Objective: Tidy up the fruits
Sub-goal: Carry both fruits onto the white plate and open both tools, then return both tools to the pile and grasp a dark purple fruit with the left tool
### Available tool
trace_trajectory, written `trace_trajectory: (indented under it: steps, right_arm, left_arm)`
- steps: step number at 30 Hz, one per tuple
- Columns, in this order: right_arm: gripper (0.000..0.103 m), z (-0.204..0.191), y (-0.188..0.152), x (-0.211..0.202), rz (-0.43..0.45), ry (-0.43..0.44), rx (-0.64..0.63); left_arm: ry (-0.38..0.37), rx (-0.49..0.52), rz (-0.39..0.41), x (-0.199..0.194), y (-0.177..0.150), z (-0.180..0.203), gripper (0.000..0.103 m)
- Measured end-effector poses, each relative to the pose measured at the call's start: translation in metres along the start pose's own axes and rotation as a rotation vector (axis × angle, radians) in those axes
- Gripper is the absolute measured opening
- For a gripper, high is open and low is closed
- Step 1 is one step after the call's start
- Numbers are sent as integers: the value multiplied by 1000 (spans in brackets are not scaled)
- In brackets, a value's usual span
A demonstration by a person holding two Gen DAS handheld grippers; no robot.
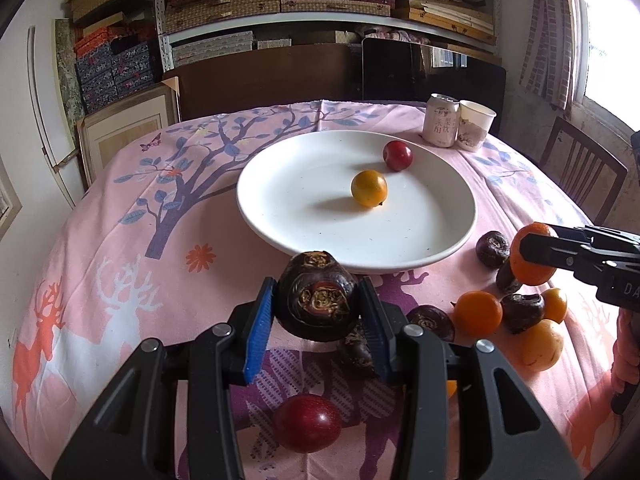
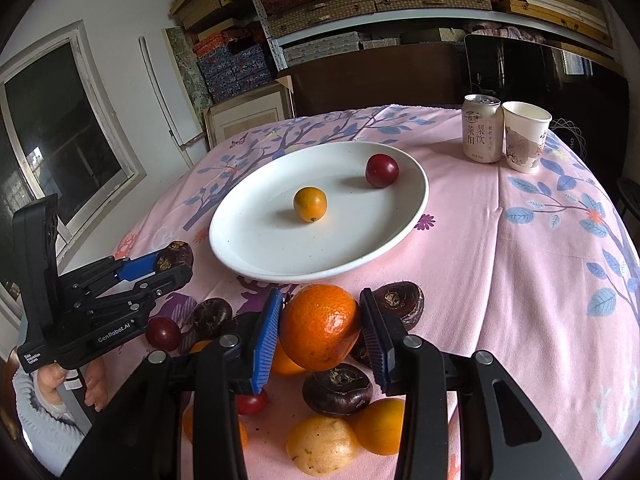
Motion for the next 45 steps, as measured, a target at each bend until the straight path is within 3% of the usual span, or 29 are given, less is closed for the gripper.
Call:
trace_trajectory:
  steps: [21, 28, 33, 35, 39, 43, 45]
  right_arm:
    - [40, 1, 0, -1, 15, 14, 22]
    - [40, -2, 38, 4, 29, 32, 60]
    - [42, -6, 62, 37, 1, 10, 55]
    - [57, 0, 63, 46, 10, 27, 89]
    - [57, 9, 60, 40, 29, 44, 107]
    - [57, 12, 55, 29, 58, 21, 99]
    - [57, 13, 50, 27, 62, 9, 95]
  left_arm:
    - [24, 6, 14, 0, 4, 1, 41]
    - [-21, -39, -7, 16, 49, 4, 41]
    - [9, -18, -17, 39, 65, 16, 42]
    - [11, -22, -17, 47, 66, 16, 46]
    - [7, -16, -24, 50, 61, 13, 48]
    - [24, -30, -15, 43, 53, 3, 62]
    - [31, -39, -15, 40, 47, -3, 63]
Point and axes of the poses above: each gripper's, at about its wrist camera, not at the fingertips, and x roughly the way its jaws point, z to its right, y to its top, the point moved 4 cm from there along x, roughly the way its jaws point, and after that the axes turned 7 degrees about -z, right-handed, at the moved point
